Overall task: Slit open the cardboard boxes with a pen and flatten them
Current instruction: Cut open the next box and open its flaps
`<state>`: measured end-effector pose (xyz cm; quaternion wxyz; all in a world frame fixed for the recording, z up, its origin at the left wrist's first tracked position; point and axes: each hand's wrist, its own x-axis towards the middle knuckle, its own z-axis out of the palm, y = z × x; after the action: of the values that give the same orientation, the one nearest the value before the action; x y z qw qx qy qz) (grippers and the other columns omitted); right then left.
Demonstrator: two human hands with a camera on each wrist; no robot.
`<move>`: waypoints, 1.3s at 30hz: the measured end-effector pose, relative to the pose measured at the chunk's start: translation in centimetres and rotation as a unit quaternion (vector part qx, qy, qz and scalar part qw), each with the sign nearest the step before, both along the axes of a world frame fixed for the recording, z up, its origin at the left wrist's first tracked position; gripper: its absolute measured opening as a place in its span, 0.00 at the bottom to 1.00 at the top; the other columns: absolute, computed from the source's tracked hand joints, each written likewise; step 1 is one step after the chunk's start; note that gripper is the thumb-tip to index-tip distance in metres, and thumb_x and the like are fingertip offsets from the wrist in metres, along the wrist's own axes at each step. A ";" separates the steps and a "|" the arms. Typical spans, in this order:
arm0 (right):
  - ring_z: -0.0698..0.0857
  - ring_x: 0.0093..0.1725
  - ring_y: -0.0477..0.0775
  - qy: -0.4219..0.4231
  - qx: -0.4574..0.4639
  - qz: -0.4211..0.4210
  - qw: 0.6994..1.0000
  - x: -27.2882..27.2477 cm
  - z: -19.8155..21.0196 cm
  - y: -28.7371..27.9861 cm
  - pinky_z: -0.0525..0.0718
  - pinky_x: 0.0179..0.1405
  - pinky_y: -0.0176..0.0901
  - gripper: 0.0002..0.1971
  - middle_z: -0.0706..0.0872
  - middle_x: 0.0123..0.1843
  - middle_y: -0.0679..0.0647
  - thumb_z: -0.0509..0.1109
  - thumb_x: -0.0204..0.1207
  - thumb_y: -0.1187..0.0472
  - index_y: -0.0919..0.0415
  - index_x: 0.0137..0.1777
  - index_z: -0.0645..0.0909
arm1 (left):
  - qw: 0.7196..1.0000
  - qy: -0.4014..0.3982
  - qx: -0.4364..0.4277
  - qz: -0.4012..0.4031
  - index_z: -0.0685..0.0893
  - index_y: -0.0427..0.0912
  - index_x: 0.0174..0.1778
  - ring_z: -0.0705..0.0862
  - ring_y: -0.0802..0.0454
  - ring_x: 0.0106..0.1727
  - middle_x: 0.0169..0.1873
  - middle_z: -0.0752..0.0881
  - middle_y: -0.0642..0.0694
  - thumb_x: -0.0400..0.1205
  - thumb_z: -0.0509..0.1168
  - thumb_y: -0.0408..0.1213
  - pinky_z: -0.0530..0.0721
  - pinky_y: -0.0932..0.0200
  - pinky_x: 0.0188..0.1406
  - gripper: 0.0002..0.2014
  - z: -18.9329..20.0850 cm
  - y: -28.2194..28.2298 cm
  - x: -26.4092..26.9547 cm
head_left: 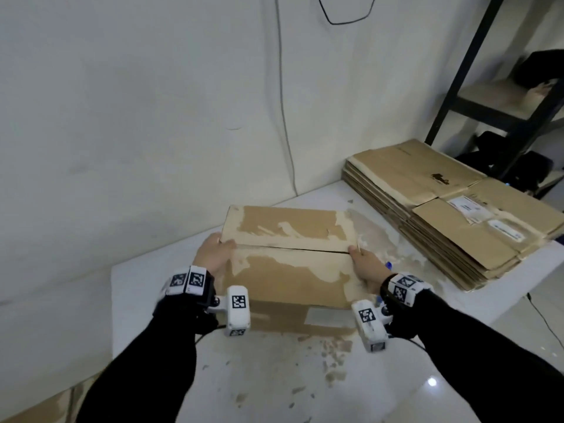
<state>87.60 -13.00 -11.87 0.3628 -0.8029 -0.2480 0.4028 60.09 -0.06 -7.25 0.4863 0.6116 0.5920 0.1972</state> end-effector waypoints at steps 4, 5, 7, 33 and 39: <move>0.78 0.65 0.64 0.134 0.020 -0.064 0.989 -1.2 -1.1 -1.1 0.77 0.66 0.64 0.26 0.75 0.70 0.57 0.53 0.84 0.44 0.57 0.77 0.61 | 0.991 0.058 0.123 -0.020 0.67 0.42 0.79 0.69 0.44 0.75 0.76 0.69 0.41 0.87 0.58 0.43 0.65 0.55 0.71 0.23 4.9 -0.9 4.5; 0.75 0.69 0.62 0.192 0.025 -0.059 0.979 -1.5 -0.7 -1.8 0.75 0.67 0.66 0.26 0.72 0.72 0.53 0.55 0.84 0.43 0.52 0.78 0.58 | 0.988 0.049 0.147 -0.024 0.68 0.43 0.78 0.70 0.45 0.75 0.76 0.70 0.42 0.87 0.58 0.43 0.65 0.57 0.70 0.22 5.7 -1.9 5.9; 0.66 0.77 0.60 0.259 0.042 -0.036 0.964 -0.5 0.3 -2.8 0.71 0.69 0.67 0.32 0.64 0.78 0.48 0.59 0.81 0.41 0.45 0.81 0.52 | 0.982 0.048 0.174 -0.050 0.69 0.44 0.76 0.69 0.48 0.75 0.75 0.70 0.45 0.87 0.58 0.45 0.64 0.59 0.70 0.22 5.8 -4.6 9.0; 0.84 0.61 0.57 0.229 0.293 0.086 0.924 10.4 -2.4 -0.2 0.83 0.60 0.54 0.39 0.85 0.63 0.56 0.80 0.58 0.40 0.54 0.69 0.77 | 0.931 0.146 0.334 0.007 0.36 0.58 0.83 0.35 0.50 0.84 0.84 0.36 0.51 0.82 0.50 0.59 0.42 0.44 0.82 0.38 -2.4 -16.1 19.3; 0.77 0.67 0.49 0.060 0.417 0.235 0.876 8.8 1.2 -0.5 0.83 0.61 0.47 0.28 0.77 0.68 0.51 0.73 0.73 0.55 0.51 0.73 0.71 | 0.931 -0.225 0.206 0.200 0.55 0.53 0.76 0.74 0.65 0.70 0.70 0.72 0.56 0.80 0.67 0.32 0.82 0.53 0.66 0.34 -3.8 -18.6 18.5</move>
<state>96.44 -13.55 -10.63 0.5729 -0.4692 -0.5522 0.3829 78.62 -18.68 -11.08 0.4204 0.5073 0.5231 0.5406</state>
